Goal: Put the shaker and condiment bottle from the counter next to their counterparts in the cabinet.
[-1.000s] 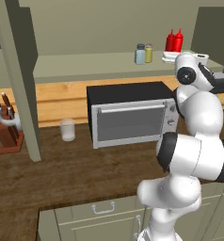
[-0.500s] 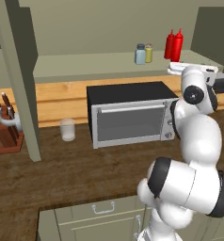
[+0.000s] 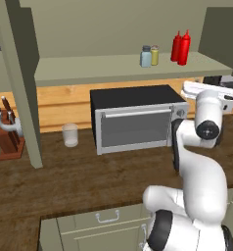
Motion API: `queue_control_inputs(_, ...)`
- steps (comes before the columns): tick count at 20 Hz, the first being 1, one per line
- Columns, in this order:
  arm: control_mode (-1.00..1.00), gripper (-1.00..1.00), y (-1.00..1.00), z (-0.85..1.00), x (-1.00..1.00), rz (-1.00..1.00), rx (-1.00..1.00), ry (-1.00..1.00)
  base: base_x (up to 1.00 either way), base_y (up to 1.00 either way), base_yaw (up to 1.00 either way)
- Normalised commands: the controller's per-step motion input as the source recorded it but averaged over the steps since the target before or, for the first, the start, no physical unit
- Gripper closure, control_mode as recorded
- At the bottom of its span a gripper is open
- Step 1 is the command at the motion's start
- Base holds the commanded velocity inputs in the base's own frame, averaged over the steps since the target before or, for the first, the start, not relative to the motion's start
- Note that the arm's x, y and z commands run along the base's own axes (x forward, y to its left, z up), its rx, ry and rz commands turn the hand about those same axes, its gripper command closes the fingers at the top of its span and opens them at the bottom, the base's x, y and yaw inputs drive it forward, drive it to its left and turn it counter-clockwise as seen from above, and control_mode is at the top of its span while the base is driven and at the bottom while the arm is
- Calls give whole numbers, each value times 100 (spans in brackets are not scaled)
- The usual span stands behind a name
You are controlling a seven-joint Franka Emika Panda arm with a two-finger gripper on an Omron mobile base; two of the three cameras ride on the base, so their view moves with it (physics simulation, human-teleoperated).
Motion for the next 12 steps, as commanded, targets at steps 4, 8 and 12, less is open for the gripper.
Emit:
queue_control_inputs(4,-100,-100,0,0,-100,0,0,-3,0,0,0)
queue_control_inputs(8,-100,-100,0,0,-100,0,0,-1,0,0,0)
queue_control_inputs(12,-100,-100,0,0,-100,0,0,-2,0,0,0)
